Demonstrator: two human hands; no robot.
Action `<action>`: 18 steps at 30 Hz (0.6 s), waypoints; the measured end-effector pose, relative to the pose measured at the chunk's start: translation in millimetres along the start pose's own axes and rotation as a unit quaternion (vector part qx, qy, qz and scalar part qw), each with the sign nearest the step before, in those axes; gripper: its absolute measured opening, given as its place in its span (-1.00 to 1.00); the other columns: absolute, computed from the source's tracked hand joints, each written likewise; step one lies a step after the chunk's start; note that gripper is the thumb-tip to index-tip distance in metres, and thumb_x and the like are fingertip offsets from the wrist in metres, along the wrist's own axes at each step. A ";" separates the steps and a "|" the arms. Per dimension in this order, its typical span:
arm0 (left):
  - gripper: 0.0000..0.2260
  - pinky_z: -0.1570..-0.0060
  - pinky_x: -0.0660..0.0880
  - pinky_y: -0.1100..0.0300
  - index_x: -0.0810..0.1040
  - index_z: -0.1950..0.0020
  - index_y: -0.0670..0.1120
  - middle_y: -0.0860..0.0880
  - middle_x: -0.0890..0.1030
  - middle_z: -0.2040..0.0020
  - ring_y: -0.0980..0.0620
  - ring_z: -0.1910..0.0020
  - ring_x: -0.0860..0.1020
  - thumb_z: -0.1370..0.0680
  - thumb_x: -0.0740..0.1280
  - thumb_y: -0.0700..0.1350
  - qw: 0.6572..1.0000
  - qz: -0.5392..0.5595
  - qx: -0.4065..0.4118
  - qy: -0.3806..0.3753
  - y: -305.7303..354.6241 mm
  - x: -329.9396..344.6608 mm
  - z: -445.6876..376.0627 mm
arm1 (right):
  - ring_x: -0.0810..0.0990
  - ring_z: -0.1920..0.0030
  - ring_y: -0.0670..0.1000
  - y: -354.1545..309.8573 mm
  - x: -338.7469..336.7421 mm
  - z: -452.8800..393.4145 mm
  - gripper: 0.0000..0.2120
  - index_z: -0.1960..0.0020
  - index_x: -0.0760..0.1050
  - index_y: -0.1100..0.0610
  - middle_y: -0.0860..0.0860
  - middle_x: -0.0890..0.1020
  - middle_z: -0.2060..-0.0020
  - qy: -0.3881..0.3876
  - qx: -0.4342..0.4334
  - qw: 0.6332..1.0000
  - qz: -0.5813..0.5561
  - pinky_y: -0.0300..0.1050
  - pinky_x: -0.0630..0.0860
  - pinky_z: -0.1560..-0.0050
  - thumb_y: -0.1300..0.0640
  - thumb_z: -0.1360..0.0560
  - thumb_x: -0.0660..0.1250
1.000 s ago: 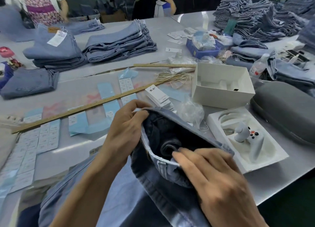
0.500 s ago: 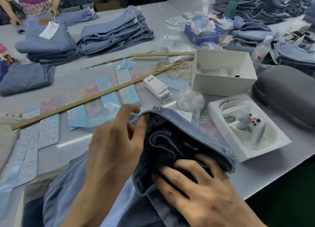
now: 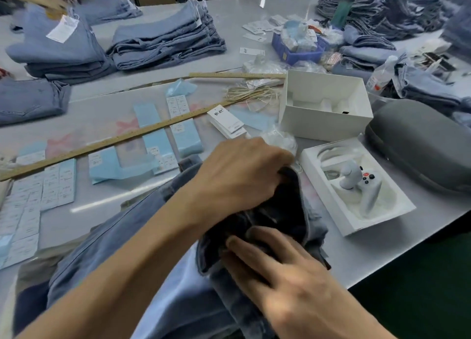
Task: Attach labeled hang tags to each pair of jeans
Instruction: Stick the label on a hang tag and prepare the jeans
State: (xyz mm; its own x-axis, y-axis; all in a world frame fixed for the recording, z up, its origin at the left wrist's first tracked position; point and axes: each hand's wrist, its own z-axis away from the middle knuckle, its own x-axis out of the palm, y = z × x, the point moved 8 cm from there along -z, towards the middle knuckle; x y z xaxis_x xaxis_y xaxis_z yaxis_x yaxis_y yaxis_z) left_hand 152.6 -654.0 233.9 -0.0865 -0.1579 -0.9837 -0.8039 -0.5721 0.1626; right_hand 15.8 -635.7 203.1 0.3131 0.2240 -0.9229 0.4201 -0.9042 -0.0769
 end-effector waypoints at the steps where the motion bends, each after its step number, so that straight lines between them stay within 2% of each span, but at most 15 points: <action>1: -0.85 0.24 0.30 0.09 0.56 -0.10 0.08 0.03 0.53 0.19 -0.14 0.06 0.56 -0.56 0.28 -0.06 0.999 0.018 -0.031 -0.021 -4.5 7.0 -9.7 | 0.63 -0.17 0.15 -0.4 -1.3 2.0 -0.70 -0.25 0.64 0.10 0.03 0.63 -0.27 -0.001 0.000 1.000 -0.004 0.02 0.58 -0.17 0.14 -0.66 0.18; 3: -0.78 0.19 0.30 0.12 0.57 -0.17 0.11 -0.03 0.63 -0.01 -0.14 -0.02 0.57 -0.54 0.31 -0.07 0.995 0.048 -0.052 -0.065 -6.7 24.7 -22.7 | 0.57 -0.28 0.13 2.2 -4.9 9.1 -0.73 -0.29 0.60 0.11 0.05 0.57 -0.34 0.002 0.012 0.999 -0.042 -0.02 0.51 -0.26 0.15 -0.69 0.20; 5: -0.78 0.15 0.35 0.14 0.56 -0.16 0.15 -0.02 0.64 -0.10 -0.10 -0.05 0.57 -0.53 0.34 -0.04 0.988 0.092 -0.072 -0.102 -10.9 41.5 -27.2 | 0.55 -0.31 0.09 18.7 -13.7 19.5 -0.78 -0.26 0.61 0.09 0.05 0.56 -0.32 0.058 0.089 0.985 -0.138 -0.08 0.50 -0.26 0.16 -0.66 0.27; 7: -0.83 0.11 0.42 0.13 0.54 -0.09 0.17 0.00 0.64 -0.09 -0.06 -0.03 0.56 -0.51 0.37 0.00 0.979 0.148 -0.088 -0.113 -17.1 48.5 -26.7 | 0.63 -0.17 -0.02 52.8 -24.6 32.9 -0.80 -0.22 0.62 0.11 0.00 0.62 -0.18 0.160 0.204 0.941 -0.216 -0.16 0.59 -0.08 0.16 -0.62 0.33; 9: -0.84 0.03 0.50 0.11 0.54 -0.06 0.17 0.02 0.63 -0.08 -0.04 -0.04 0.56 -0.50 0.40 0.01 0.972 0.183 -0.094 -0.112 -24.2 49.4 -26.4 | 0.66 0.01 -0.11 83.9 -23.3 39.9 -0.80 -0.19 0.62 0.11 -0.08 0.65 -0.03 0.195 0.292 0.910 -0.221 -0.26 0.61 0.09 0.08 -0.60 0.40; 13: -0.86 -0.03 0.52 0.08 0.55 -0.01 0.15 0.08 0.61 -0.08 0.00 -0.05 0.55 -0.49 0.41 -0.01 0.967 0.202 -0.104 -0.115 -28.4 51.9 -26.1 | 0.60 0.08 -0.22 113.3 7.1 38.9 -0.76 -0.07 0.66 -0.06 -0.23 0.63 0.09 0.080 0.369 0.897 -0.229 -0.44 0.47 0.11 -0.10 -0.43 0.48; 15: -0.87 0.02 0.53 0.09 0.54 0.02 0.15 0.08 0.62 -0.04 -0.01 -0.02 0.55 -0.47 0.42 0.00 0.968 0.198 -0.103 -0.118 -27.2 54.1 -26.7 | 0.58 0.07 -0.23 117.1 19.1 38.9 -0.81 -0.03 0.67 -0.12 -0.23 0.61 0.11 0.043 0.386 0.891 -0.234 -0.48 0.42 0.10 -0.05 -0.43 0.54; 18: -0.87 0.09 0.50 0.13 0.54 0.04 0.16 0.09 0.61 0.00 0.00 0.01 0.56 -0.45 0.43 0.01 0.968 0.192 -0.108 -0.118 -27.9 56.3 -27.0 | 0.58 0.09 -0.18 120.8 23.8 36.3 -0.89 0.03 0.69 -0.10 -0.20 0.63 0.17 0.046 0.396 0.883 -0.248 -0.45 0.41 0.10 0.05 -0.46 0.53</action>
State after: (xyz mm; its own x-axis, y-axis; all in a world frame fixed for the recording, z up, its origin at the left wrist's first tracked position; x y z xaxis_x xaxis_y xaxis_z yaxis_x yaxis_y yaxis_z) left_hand 186.1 -668.7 176.1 -0.5064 -0.2186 -0.8341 -0.5469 -0.6664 0.5067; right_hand 43.1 -752.7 158.1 0.3408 0.6589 -0.6706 -0.1919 -0.6495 -0.7357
